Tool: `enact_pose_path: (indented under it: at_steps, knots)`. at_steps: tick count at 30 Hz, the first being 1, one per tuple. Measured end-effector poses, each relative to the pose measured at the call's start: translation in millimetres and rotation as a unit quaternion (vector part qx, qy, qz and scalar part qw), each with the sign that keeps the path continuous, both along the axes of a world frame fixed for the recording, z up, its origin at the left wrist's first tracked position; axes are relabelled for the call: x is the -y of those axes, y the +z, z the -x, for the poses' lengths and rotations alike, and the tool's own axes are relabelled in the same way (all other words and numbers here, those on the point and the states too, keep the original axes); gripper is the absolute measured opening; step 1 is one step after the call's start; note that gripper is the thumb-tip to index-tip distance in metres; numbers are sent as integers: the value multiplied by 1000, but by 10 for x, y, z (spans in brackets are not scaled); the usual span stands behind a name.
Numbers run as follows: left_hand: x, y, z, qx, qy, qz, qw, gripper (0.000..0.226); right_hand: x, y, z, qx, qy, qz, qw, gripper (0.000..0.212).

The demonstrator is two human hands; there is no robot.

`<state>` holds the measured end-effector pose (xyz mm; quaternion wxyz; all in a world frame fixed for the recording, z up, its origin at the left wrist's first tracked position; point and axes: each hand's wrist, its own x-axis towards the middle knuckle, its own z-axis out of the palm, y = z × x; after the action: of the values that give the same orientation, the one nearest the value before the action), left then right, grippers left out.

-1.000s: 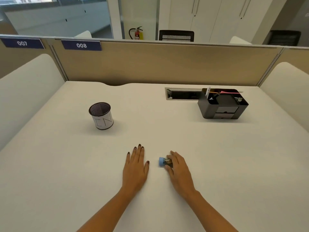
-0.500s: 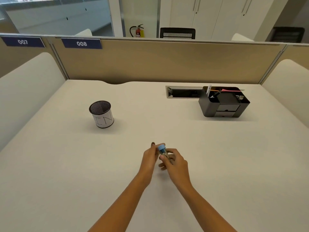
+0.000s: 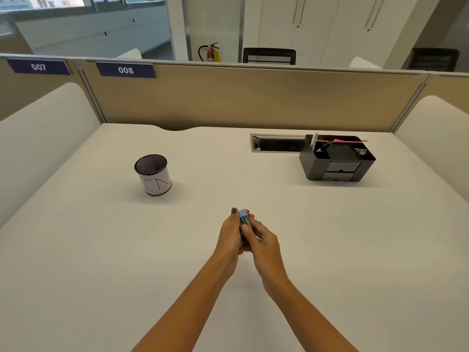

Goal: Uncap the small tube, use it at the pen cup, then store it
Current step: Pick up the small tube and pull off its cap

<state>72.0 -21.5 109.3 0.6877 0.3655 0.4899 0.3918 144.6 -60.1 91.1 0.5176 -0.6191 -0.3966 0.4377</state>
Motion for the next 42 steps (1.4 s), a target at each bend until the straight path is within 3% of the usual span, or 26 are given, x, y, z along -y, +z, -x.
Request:
enact_pose_path:
  at_steps: [24, 33, 35, 38, 42]
  knots:
    - [-13, 321, 32, -4, 62, -68, 996, 41, 41, 125, 72, -9, -24, -47, 999, 22]
    - [-94, 319, 99, 135, 123, -38, 982, 31, 61, 130, 40, -32, -54, -62, 996, 20]
    - [-80, 256, 116, 87, 143, -63, 984, 27, 65, 120, 24, -35, -64, -61, 995, 21]
    - [2, 46, 150, -60, 177, -107, 977, 25, 84, 92, -30, -43, -89, -51, 994, 21]
    - [170, -351, 247, -216, 119, -198, 949, 25, 106, 46, -116, -60, -123, -37, 990, 24]
